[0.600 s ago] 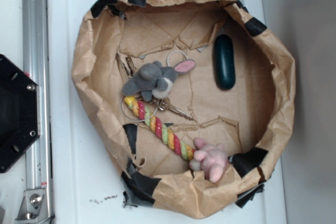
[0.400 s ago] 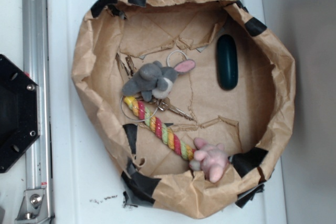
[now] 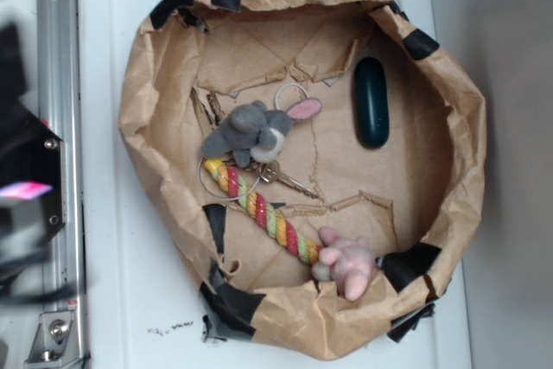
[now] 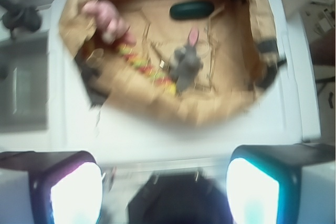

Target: Grab the gray animal.

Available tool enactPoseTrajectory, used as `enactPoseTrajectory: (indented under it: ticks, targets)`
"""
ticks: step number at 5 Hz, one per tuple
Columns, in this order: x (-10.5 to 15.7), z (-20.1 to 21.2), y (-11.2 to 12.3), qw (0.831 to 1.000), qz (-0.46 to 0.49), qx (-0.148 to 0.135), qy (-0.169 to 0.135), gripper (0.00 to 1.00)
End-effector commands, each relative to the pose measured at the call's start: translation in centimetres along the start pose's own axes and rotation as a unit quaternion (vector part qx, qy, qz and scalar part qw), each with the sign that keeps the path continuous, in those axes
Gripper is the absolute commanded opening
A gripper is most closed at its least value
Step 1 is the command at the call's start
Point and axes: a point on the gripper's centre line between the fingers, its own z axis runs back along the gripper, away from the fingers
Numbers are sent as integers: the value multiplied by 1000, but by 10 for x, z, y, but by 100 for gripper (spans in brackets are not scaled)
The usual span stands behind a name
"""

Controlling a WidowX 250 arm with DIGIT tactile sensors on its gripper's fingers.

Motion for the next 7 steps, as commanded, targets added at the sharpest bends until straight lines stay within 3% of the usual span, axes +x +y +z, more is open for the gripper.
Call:
enactPoseTrajectory:
  ticks: [1,2,3,4,5,6,7]
  targets:
    - [85,-82,20,1000,11,-12,-17,100]
    - [70,-135,19,999,9,-2,35,100]
    - [46,-183,-3,994,-7,-55,94,100]
    - [37,-191,-8,991,3,-56,121,0]
    - [44,-177,-4,995,11,-33,89,0]
    - [66,-129,-12,999,-4,-31,-17,0]
    - [77,-79,-30,995,-4,-29,-91,0]
